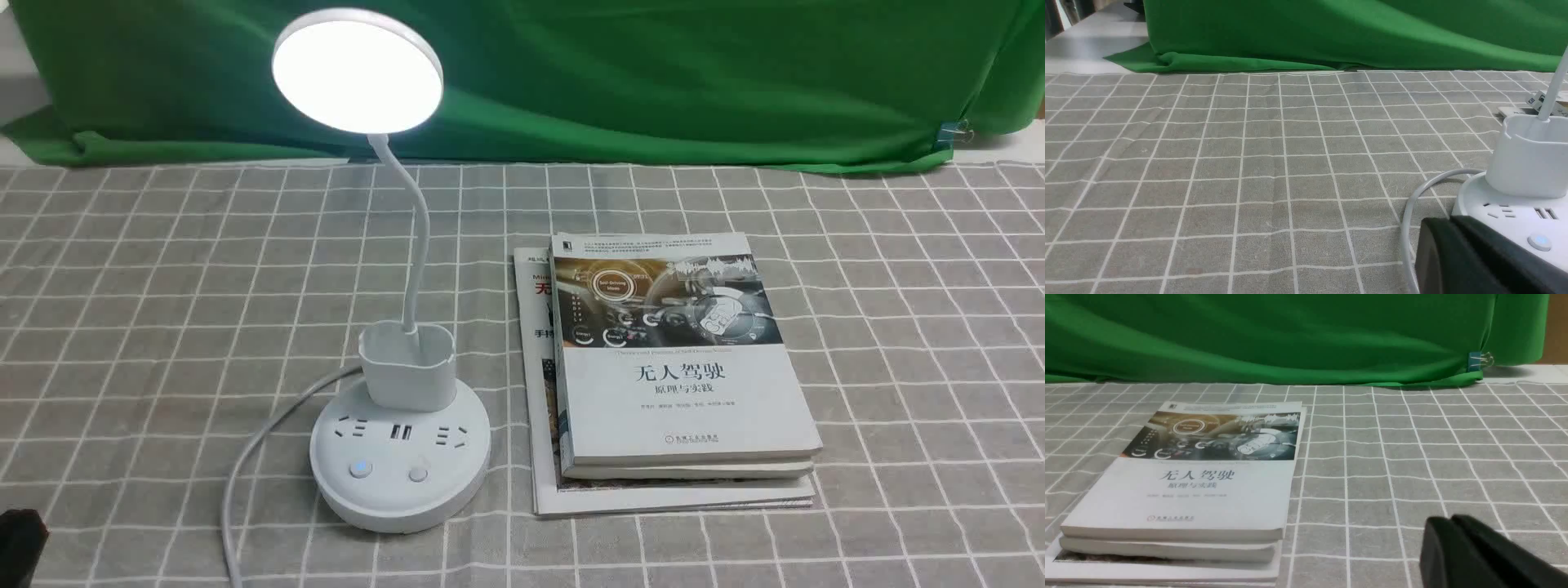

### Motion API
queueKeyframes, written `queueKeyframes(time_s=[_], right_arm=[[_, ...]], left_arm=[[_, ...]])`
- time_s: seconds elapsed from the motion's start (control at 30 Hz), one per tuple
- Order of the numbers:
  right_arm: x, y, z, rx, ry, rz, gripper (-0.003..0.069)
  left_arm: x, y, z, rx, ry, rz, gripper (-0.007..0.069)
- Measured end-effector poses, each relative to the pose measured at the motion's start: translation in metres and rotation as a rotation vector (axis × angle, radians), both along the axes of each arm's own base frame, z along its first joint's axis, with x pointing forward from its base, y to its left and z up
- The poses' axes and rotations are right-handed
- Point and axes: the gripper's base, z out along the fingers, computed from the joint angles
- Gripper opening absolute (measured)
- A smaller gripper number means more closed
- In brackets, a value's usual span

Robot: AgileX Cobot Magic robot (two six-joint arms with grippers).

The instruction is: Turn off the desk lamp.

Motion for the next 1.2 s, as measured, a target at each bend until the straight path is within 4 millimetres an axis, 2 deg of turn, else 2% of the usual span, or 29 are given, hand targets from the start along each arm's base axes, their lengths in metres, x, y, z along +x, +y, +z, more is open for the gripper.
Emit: queueKeyframes(time_s=[1.07, 1.13, 1.2], right_arm=[[0.0000, 0.0000, 0.0000, 0.000, 0.000, 0.000, 0.0036], [0.0000, 0.0000, 0.0000, 0.000, 0.000, 0.000, 0.0036], [0.0000, 0.0000, 0.0000, 0.000, 0.000, 0.000, 0.0036]], left_arm=[[0.0001, 0.0001, 0.0008, 0.005, -0.009, 0.000, 0.0001], [0.0005, -0.0002, 0.0037, -0.056, -0.039, 0.006, 0.0001], [0.0009, -0.0008, 0.0088, -0.223, -0.088, 0.016, 0.0001]])
